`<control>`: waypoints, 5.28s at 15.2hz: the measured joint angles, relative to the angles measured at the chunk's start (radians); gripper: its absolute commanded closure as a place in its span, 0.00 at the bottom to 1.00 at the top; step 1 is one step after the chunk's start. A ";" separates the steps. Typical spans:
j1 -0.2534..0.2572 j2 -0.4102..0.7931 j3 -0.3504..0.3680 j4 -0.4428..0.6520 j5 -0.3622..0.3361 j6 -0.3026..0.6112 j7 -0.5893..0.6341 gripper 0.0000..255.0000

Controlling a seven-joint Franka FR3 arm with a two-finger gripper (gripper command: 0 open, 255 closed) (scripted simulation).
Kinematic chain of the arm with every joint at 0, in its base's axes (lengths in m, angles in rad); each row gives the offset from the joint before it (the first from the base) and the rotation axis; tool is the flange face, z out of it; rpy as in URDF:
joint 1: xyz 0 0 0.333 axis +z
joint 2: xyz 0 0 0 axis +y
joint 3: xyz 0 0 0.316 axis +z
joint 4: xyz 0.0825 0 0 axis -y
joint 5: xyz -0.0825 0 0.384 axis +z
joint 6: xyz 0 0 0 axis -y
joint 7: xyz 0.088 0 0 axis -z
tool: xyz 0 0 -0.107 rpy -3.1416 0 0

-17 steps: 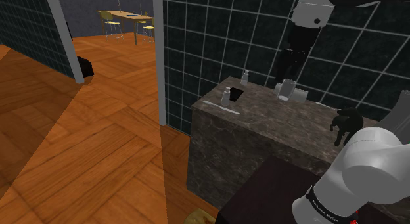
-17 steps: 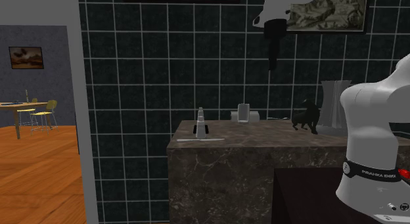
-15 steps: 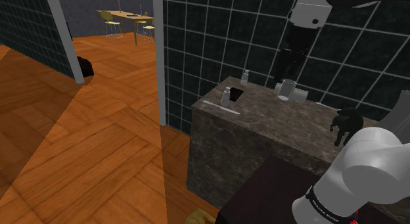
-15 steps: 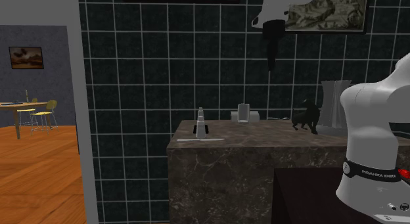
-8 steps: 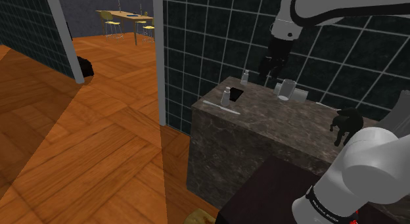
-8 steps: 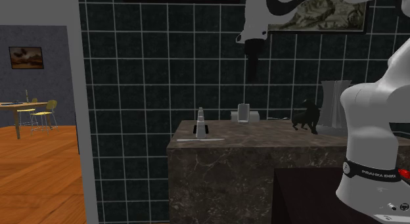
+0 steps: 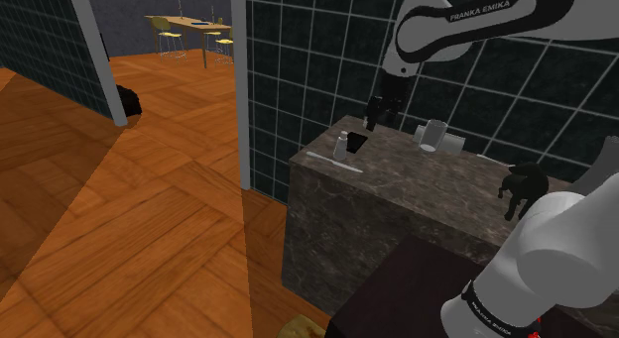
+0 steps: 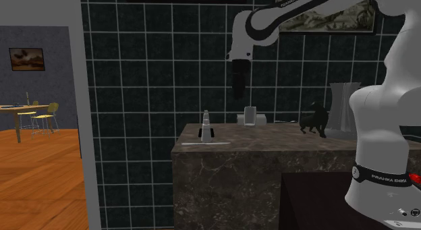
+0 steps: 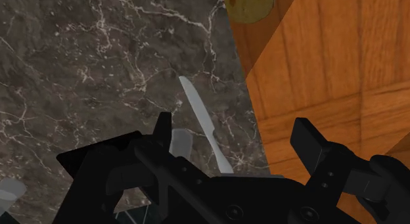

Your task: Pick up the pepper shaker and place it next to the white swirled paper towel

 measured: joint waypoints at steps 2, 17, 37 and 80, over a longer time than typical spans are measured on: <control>0.000 0.071 -0.024 0.039 0.019 0.036 -0.033 0.00; -0.043 0.612 -0.071 0.405 0.261 0.201 -0.240 0.00; -0.049 0.670 -0.060 0.393 0.289 0.269 -0.257 1.00; -0.087 0.501 -0.118 0.637 0.214 -0.140 -0.271 1.00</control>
